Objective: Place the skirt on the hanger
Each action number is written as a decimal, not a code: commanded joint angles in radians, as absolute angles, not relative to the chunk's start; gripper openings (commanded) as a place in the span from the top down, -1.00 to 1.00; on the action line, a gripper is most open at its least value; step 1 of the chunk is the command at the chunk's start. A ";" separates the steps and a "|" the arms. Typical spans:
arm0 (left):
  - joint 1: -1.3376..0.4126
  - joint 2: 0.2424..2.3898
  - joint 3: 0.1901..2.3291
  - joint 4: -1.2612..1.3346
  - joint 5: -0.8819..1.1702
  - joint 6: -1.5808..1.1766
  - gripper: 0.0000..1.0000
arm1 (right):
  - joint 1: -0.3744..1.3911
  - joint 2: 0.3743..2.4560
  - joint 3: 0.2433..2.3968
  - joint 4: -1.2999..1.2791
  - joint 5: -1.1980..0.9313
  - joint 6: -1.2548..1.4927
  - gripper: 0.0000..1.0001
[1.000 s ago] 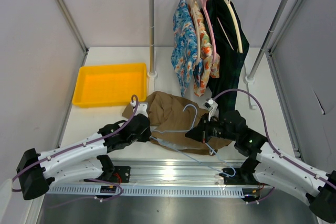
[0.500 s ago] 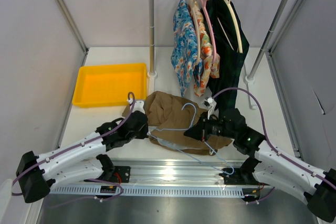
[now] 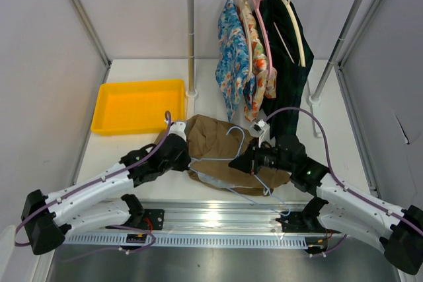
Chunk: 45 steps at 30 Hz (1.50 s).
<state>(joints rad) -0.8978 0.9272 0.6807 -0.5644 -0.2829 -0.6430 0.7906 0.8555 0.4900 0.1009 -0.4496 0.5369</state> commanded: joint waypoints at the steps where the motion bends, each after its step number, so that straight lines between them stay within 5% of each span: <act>1: -0.891 0.925 0.738 -0.508 -0.238 -0.604 1.00 | 0.796 0.871 0.554 0.189 -0.419 0.502 1.00; 25: -0.902 0.977 0.810 -0.403 -0.054 -0.549 0.99 | 0.821 1.034 0.489 0.518 -0.429 0.514 1.00; 35: -0.902 0.908 0.779 -0.452 -0.106 -0.483 0.28 | 0.833 1.043 0.430 0.562 -0.422 0.535 1.00; 45: -0.902 0.828 0.831 -0.512 -0.066 -0.387 -0.01 | 0.810 0.943 0.361 0.531 -0.449 0.549 1.00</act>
<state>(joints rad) -0.8974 0.8528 0.7799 -0.5262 -0.1017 -0.4500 0.8169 0.9668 0.3759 0.4873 -0.4347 0.5392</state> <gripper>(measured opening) 0.497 0.056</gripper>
